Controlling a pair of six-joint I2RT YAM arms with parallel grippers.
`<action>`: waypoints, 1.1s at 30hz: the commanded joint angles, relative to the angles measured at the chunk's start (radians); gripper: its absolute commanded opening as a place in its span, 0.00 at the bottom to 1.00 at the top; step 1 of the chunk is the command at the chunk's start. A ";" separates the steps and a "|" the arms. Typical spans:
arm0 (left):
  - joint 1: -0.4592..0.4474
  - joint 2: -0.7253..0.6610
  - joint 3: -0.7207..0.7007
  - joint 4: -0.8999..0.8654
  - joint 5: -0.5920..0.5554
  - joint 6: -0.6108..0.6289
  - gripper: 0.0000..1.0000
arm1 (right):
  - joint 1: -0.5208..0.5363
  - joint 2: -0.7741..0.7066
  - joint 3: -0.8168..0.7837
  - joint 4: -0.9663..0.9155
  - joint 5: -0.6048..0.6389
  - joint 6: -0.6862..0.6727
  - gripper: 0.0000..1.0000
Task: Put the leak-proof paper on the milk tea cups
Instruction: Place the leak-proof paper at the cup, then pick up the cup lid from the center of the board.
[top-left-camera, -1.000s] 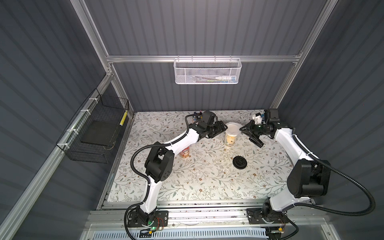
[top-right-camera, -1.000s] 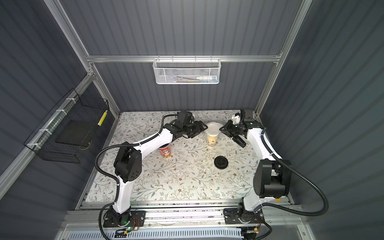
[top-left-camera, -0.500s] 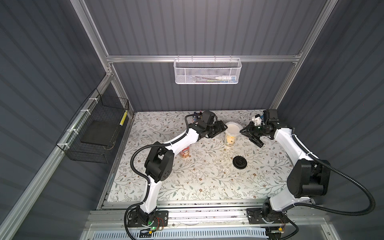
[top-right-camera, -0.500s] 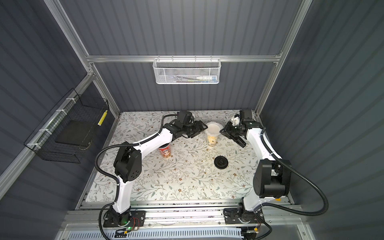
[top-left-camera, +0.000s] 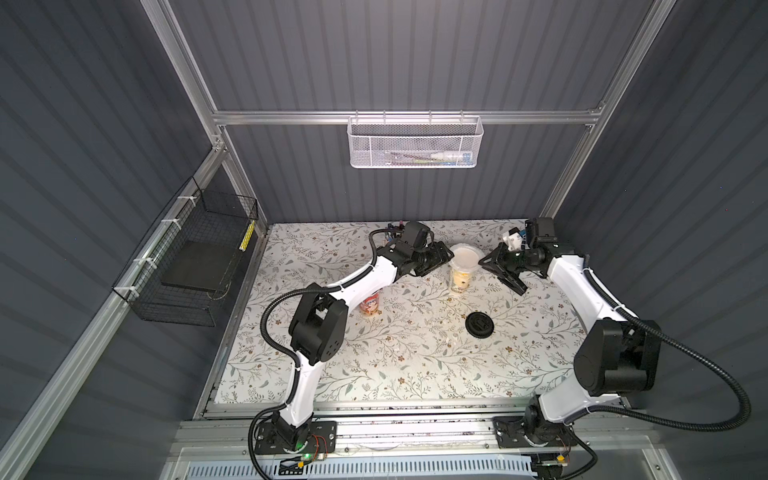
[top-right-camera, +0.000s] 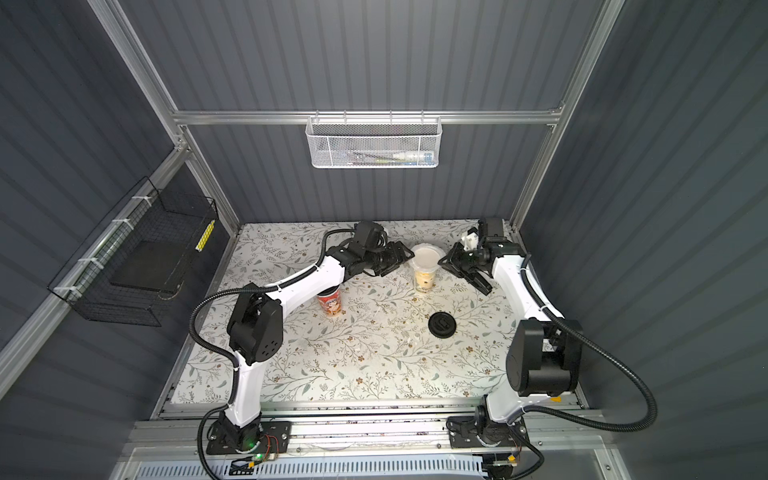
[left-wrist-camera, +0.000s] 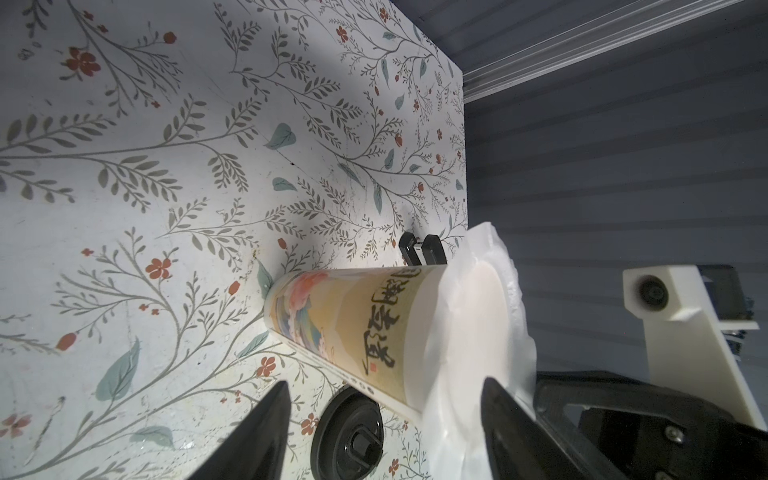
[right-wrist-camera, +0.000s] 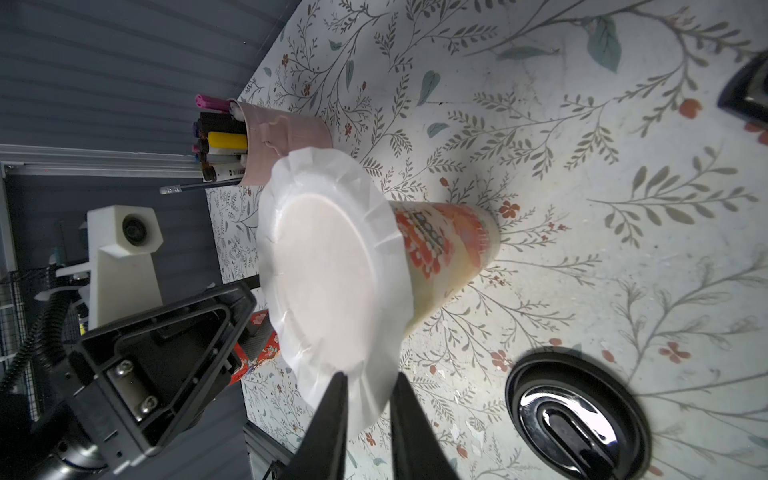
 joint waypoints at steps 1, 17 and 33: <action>0.005 -0.013 0.038 -0.025 0.001 0.035 0.73 | 0.002 -0.032 0.038 -0.066 0.027 -0.047 0.36; 0.009 -0.260 -0.194 -0.050 -0.113 0.053 0.74 | 0.217 -0.343 -0.444 -0.106 0.539 -0.017 0.73; 0.011 -0.330 -0.278 -0.064 -0.145 0.057 0.75 | 0.259 -0.112 -0.443 0.041 0.589 0.037 0.83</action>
